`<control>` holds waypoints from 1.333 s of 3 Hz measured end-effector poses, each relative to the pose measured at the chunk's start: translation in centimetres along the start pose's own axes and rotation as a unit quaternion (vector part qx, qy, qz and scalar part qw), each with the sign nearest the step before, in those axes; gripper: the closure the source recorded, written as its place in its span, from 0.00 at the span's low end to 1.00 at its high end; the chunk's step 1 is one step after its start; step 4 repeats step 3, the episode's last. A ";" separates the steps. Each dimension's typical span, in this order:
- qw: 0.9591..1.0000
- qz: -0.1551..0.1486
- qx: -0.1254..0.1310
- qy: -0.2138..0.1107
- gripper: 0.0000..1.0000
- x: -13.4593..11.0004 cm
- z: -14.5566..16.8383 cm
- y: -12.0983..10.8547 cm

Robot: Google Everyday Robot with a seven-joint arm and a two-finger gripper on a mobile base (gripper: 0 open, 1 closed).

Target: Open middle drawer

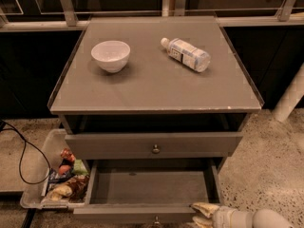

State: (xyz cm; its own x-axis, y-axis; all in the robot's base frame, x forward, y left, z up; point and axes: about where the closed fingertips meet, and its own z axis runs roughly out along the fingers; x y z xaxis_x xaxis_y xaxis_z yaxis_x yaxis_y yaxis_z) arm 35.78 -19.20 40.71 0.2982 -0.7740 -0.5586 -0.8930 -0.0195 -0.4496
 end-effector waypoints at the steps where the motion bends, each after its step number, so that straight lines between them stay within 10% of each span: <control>1: 1.000 0.000 0.000 0.000 0.11 0.0 0.0 0.0; 4: 1.000 0.000 0.000 0.000 0.00 0.0 0.0 0.0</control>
Offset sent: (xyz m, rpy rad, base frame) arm 0.0000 0.0000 0.0000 0.0000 0.0000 0.0000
